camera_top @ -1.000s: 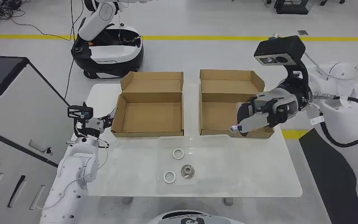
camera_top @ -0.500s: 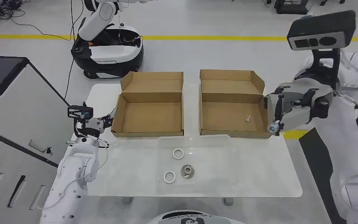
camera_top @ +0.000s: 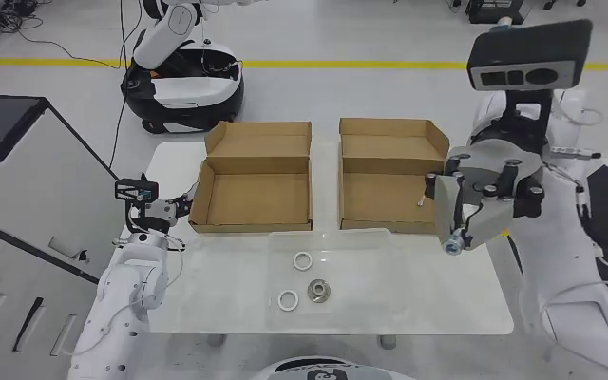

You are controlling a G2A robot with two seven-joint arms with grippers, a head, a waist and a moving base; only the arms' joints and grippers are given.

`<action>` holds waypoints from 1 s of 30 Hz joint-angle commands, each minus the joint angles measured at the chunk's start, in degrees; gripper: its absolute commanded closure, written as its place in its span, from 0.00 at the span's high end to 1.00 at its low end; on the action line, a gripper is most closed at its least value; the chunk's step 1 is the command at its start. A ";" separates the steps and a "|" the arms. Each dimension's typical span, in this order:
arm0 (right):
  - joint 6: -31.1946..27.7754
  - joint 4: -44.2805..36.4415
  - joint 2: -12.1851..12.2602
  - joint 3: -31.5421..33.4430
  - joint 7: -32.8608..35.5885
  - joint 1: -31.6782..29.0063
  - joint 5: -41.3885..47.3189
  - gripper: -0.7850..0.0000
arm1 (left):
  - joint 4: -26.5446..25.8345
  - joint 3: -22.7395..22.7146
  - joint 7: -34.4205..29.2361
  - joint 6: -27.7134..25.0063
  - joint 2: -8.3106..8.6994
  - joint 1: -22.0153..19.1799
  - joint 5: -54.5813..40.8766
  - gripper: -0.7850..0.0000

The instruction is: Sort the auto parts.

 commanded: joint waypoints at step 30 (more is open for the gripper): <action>-1.52 -2.68 -2.47 0.66 -3.28 -5.68 7.23 0.00 | 0.00 0.00 0.00 0.00 0.00 0.00 0.00 1.00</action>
